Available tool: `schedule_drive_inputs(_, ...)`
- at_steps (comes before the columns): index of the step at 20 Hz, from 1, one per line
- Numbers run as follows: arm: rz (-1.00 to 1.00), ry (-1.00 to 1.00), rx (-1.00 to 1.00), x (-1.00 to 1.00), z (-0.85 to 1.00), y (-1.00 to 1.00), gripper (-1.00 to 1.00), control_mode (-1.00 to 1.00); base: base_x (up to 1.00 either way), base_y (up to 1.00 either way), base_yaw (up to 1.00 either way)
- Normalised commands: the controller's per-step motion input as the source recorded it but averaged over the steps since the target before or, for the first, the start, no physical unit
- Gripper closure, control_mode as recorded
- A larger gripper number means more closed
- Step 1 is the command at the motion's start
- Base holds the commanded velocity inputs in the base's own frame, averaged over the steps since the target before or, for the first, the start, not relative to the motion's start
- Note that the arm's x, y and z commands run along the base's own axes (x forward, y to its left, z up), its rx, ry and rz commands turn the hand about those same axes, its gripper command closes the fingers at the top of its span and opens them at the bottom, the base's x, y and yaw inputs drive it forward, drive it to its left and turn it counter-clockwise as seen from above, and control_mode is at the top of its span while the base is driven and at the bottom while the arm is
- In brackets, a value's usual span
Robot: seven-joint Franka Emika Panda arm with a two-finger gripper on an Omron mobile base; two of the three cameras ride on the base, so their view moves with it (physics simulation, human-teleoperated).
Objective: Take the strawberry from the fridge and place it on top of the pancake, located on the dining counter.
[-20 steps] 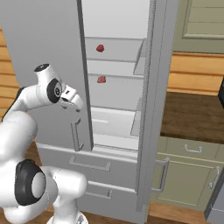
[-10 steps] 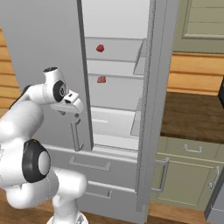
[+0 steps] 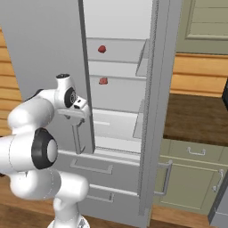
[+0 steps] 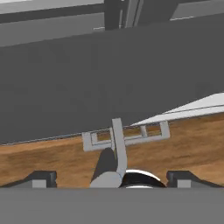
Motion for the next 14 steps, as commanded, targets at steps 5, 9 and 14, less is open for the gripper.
schedule_drive_inputs(5,0.12,-0.09,0.06,0.23,-0.38,-0.15,-1.0,-1.0,0.0,0.0,0.0)
schedule_drive_inputs(9,0.08,0.0,0.02,0.1,-0.36,-0.01,-1.0,-1.0,0.0,0.0,0.0)
schedule_drive_inputs(14,0.05,0.0,0.0,0.0,-0.5,0.04,-1.0,-1.0,0.0,0.0,0.0)
